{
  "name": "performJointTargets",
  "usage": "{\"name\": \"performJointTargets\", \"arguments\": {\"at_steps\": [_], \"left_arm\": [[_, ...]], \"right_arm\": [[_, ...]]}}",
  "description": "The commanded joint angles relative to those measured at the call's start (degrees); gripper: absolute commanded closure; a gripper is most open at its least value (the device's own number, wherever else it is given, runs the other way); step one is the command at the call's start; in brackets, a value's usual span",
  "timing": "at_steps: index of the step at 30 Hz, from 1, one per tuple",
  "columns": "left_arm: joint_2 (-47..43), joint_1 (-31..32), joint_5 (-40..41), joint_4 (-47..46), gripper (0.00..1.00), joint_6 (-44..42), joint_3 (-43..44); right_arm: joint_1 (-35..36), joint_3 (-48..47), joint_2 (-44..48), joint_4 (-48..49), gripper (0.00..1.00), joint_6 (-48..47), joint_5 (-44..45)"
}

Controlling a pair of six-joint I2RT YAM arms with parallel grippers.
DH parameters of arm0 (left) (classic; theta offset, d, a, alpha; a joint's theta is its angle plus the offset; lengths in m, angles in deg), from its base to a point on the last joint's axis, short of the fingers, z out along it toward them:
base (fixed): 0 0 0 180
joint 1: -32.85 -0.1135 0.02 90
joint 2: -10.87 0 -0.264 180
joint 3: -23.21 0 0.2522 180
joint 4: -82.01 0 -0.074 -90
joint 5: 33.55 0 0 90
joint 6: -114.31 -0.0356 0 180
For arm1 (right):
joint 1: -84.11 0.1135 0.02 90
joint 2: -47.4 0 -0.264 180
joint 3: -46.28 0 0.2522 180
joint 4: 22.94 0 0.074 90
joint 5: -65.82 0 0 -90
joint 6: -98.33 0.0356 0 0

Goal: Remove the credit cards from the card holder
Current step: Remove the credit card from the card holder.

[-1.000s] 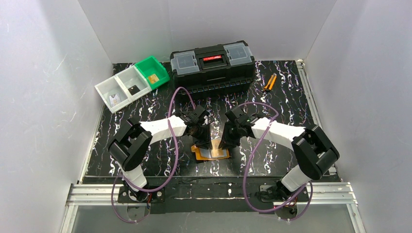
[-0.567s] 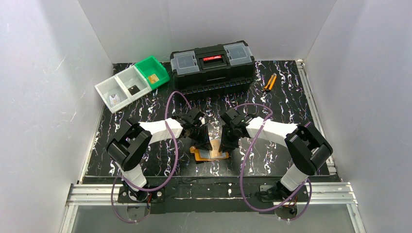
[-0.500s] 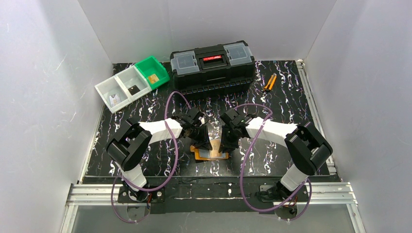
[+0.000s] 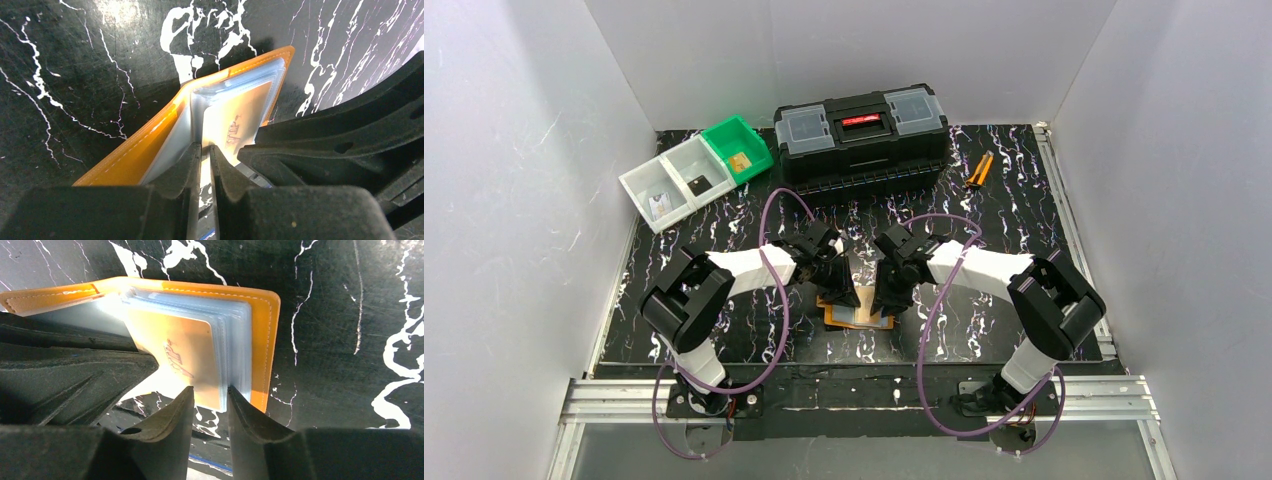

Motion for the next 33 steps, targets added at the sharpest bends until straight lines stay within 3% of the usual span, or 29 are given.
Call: {"name": "performJointTargets", "arguments": {"at_steps": [1,4,33], "left_arm": [[-2.97,-0.54,-0.98,1.73,1.00,-2.43,-0.79],[-3.07,-0.83,-1.41,2.38,1.00,-3.32,-0.69],[-5.52,-3.91,-2.06,5.07,1.00,-6.48,-2.49]], "right_arm": [[0.87,0.47,-3.16,-1.04,0.65,0.61,3.30],[0.87,0.63,-3.31,-1.43,0.71,0.74,3.82],[0.75,1.57,-3.50,-1.80,0.87,1.68,4.67]]}}
